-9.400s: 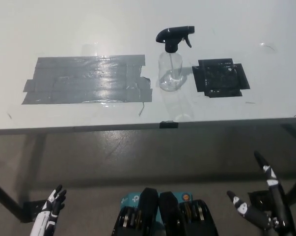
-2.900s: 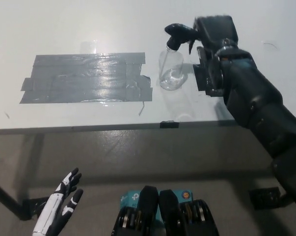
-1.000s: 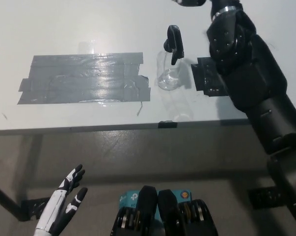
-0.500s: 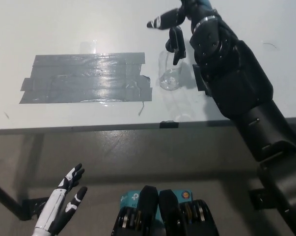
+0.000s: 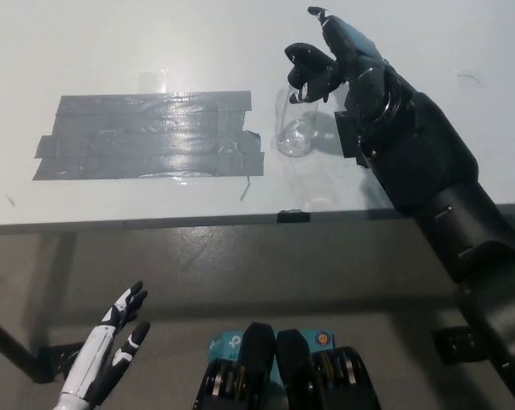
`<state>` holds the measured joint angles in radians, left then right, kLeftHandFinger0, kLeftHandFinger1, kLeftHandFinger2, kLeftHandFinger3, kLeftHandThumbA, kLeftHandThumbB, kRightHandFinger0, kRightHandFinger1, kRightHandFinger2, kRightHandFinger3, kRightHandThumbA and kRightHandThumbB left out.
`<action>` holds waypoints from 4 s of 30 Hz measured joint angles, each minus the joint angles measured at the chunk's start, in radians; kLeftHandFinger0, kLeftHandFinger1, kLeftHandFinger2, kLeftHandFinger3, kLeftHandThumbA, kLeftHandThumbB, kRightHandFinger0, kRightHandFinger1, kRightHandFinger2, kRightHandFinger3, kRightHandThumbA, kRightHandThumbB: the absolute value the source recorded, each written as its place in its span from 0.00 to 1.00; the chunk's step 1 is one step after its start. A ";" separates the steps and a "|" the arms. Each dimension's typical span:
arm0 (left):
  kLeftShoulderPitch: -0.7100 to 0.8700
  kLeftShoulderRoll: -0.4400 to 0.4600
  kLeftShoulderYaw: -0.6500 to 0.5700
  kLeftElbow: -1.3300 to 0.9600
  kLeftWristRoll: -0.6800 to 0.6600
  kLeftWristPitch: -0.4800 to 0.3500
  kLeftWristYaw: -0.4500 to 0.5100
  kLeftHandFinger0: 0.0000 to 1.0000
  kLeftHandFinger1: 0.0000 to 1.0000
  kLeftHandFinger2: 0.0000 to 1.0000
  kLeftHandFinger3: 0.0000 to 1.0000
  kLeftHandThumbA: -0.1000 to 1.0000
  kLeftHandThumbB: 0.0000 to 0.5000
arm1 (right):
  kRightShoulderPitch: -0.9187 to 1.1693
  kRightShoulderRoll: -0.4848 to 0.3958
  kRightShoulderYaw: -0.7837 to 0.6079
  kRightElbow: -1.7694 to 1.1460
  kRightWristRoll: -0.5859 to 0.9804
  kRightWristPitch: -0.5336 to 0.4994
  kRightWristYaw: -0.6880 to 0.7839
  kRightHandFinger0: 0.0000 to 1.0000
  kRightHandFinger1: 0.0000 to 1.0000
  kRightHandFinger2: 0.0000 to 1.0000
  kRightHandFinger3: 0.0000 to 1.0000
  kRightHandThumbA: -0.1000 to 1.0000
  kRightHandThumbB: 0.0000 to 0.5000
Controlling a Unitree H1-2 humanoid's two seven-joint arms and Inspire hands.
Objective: The robot grabs the black lid of the spray bottle on the desk and places it on the black area of the desk
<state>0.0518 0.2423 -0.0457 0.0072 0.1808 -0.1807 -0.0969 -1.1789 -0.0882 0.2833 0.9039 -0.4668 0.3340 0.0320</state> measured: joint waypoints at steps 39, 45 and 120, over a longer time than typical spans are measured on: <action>-0.011 0.000 0.000 0.000 0.017 0.001 0.000 1.00 1.00 1.00 1.00 0.92 0.42 | -0.009 -0.001 -0.102 0.133 0.098 -0.183 -0.090 0.06 0.49 0.81 0.78 0.00 0.38; -0.011 0.000 0.000 0.000 0.017 0.001 0.000 1.00 1.00 1.00 1.00 0.93 0.44 | -0.011 -0.007 -0.109 0.114 0.108 -0.201 -0.095 0.01 0.43 0.75 0.77 0.00 0.34; -0.008 -0.002 0.009 0.028 0.016 -0.005 0.002 0.98 1.00 0.99 1.00 0.94 0.43 | 0.123 -0.105 -0.260 0.292 0.268 -0.509 -0.399 1.00 1.00 1.00 1.00 1.00 0.83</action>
<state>0.0438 0.2404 -0.0362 0.0354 0.1965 -0.1861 -0.0946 -1.0562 -0.1934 0.0237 1.1959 -0.1986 -0.1752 -0.3668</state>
